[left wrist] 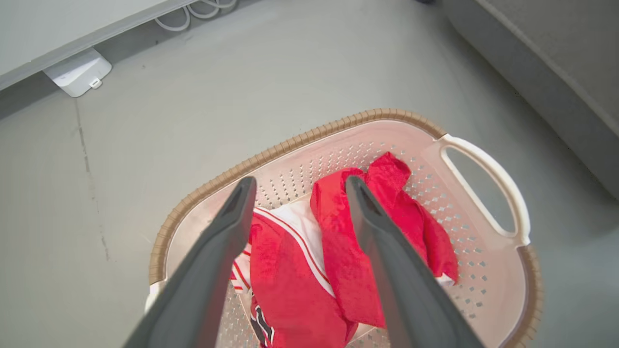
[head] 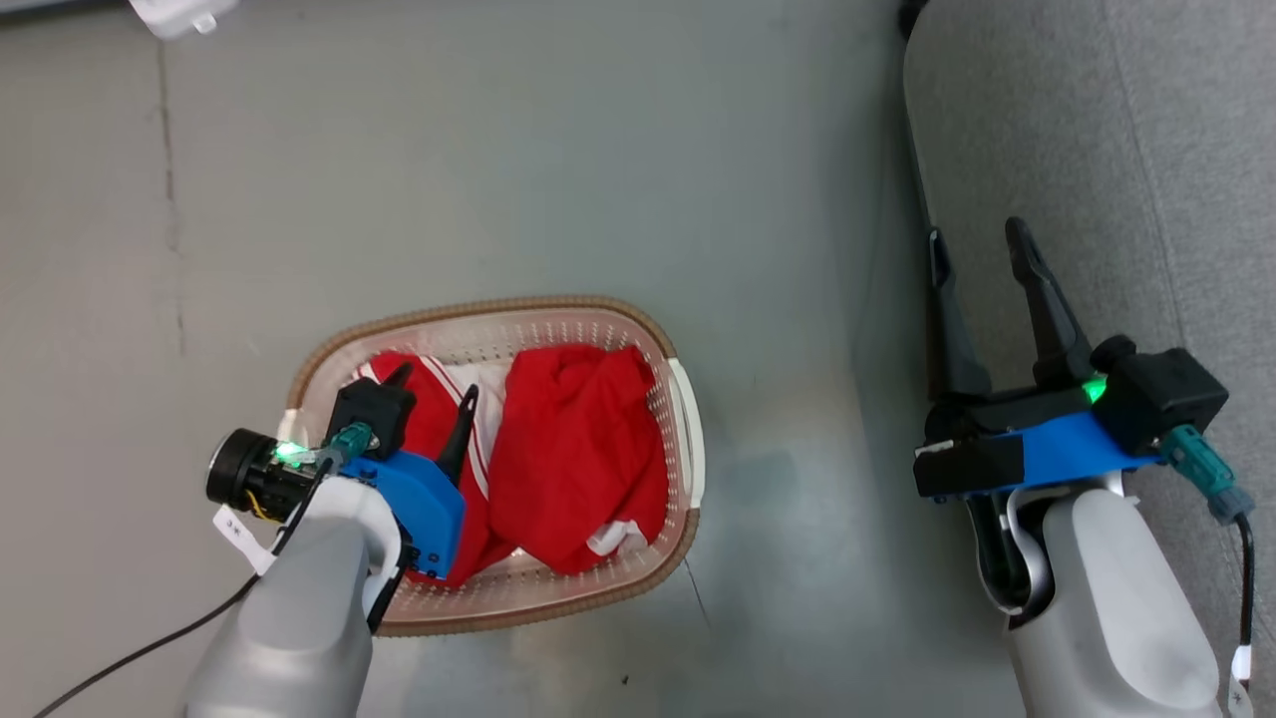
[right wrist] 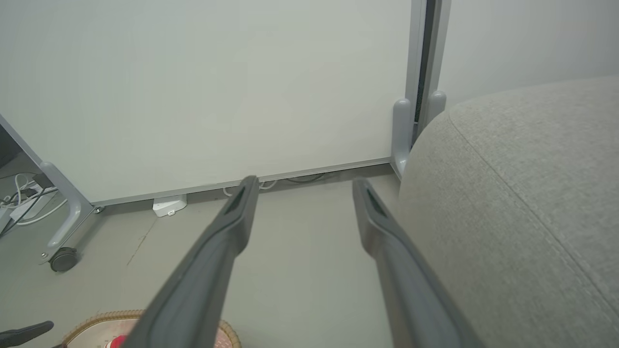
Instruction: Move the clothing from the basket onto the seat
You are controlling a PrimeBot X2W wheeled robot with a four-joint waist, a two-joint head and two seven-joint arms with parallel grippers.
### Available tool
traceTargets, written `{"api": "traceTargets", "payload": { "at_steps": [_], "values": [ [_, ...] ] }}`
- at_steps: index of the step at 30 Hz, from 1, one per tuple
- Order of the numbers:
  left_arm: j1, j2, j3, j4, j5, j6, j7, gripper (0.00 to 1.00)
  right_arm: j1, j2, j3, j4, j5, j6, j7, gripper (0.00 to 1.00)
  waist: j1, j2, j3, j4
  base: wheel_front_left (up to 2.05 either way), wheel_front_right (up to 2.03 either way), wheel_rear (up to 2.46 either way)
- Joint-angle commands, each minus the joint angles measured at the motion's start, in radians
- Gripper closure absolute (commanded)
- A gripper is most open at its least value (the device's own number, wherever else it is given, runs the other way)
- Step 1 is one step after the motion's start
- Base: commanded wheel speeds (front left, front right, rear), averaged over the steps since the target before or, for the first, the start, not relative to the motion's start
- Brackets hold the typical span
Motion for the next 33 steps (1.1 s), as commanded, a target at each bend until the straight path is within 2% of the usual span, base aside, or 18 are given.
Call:
{"api": "traceTargets", "payload": {
  "at_steps": [1, 6, 12, 20, 28, 33],
  "values": [
    [-0.039, 0.009, -0.011, 0.048, 0.006, -0.002, 0.002, 0.0, -0.032, -0.002, 0.0, -0.009, -0.002, 0.0, -0.001, 0.0, -0.0002, 0.0, 0.068, -0.021, 0.0, 0.0, 0.0],
    [-0.116, 0.013, -0.036, 0.163, 0.018, -0.002, 0.025, 0.0, -0.07, -0.002, -0.001, -0.027, -0.002, 0.0, -0.001, 0.0, -0.0002, 0.0, 0.144, -0.033, 0.0, 0.0, 0.0],
    [-0.186, 0.016, -0.072, 0.221, 0.044, 0.011, 0.068, 0.0, -0.113, -0.002, -0.013, -0.049, -0.01, 0.0, -0.001, 0.0, -0.0002, 0.0, 0.23, -0.035, 0.0, 0.0, 0.0],
    [-0.255, 0.018, -0.118, 0.243, 0.077, 0.028, 0.132, 0.0, -0.153, -0.002, -0.03, -0.074, -0.021, 0.0, -0.001, 0.0, -0.0002, 0.0, 0.324, -0.035, 0.0, 0.0, 0.0],
    [-0.307, 0.05, -0.185, 0.253, 0.129, 0.043, 0.198, 0.0, -0.181, -0.002, -0.044, -0.094, -0.029, 0.0, -0.001, 0.0, -0.0002, 0.0, 0.409, -0.041, 0.0, 0.0, 0.0],
    [-0.339, 0.044, -0.216, 0.256, 0.152, 0.074, 0.252, 0.0, -0.186, -0.002, -0.056, -0.105, -0.029, 0.0, -0.001, 0.0, -0.0002, 0.0, 0.453, -0.051, 0.0, 0.0, 0.0]
  ]
}}
